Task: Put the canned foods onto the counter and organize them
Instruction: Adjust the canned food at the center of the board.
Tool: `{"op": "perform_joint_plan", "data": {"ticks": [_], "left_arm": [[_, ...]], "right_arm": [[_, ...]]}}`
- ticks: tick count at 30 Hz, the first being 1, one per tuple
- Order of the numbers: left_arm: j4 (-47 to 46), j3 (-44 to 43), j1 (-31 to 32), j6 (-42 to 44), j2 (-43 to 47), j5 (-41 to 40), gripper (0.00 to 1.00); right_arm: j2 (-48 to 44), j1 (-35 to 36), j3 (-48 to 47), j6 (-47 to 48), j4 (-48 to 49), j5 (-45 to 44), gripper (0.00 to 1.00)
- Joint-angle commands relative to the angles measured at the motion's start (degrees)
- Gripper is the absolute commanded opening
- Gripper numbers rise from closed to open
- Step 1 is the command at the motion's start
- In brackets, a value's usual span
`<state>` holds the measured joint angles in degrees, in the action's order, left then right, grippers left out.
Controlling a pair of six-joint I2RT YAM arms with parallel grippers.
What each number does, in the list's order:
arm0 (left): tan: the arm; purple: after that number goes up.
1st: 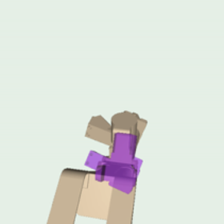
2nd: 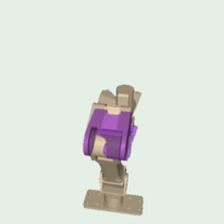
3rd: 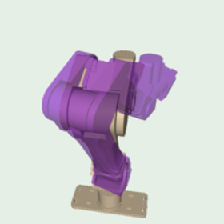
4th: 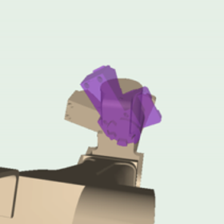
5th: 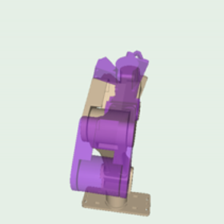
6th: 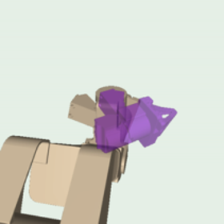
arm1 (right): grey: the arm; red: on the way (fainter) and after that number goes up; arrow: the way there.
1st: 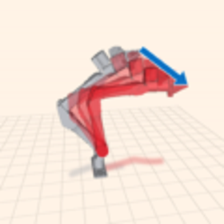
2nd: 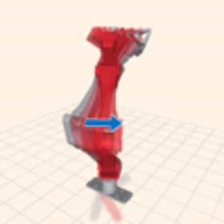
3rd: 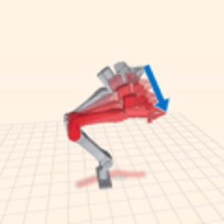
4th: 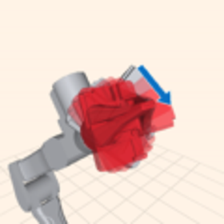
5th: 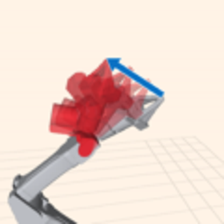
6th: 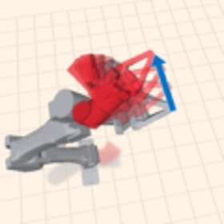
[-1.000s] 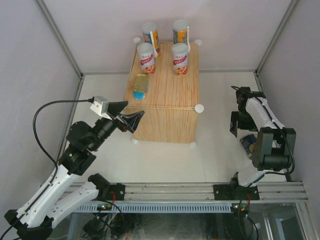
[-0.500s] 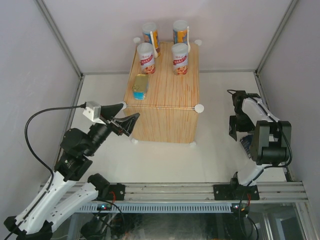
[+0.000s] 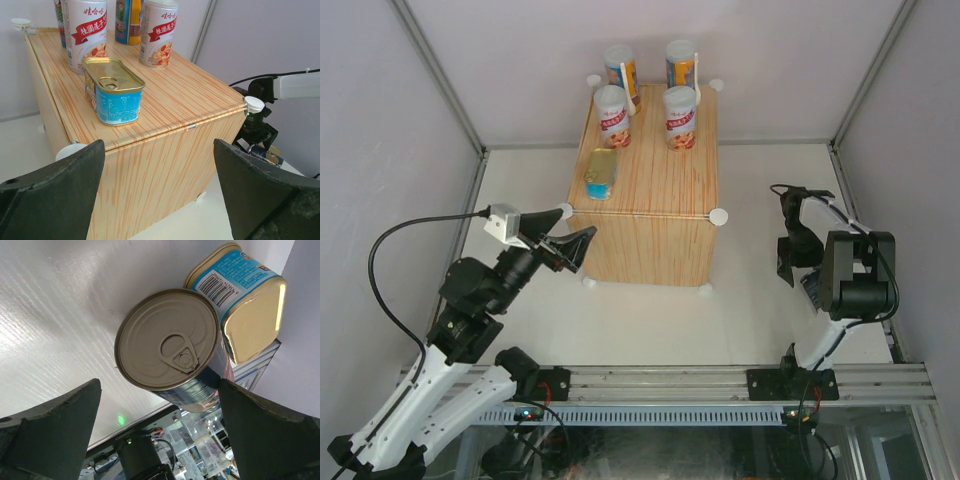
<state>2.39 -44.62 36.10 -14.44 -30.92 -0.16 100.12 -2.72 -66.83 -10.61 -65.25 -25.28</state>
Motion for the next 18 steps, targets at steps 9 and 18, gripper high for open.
{"op": "perform_joint_plan", "data": {"ticks": [9,18], "left_arm": [[0.78,-1.84,-0.84,0.58,-1.13,-1.38,0.93],[0.95,-1.64,-1.75,0.91,-1.75,-1.27,0.94]], "right_arm": [[2.87,-1.41,1.52,-0.03,3.24,2.49,0.95],[4.85,-1.99,1.52,-0.28,3.81,3.92,0.87]]}}
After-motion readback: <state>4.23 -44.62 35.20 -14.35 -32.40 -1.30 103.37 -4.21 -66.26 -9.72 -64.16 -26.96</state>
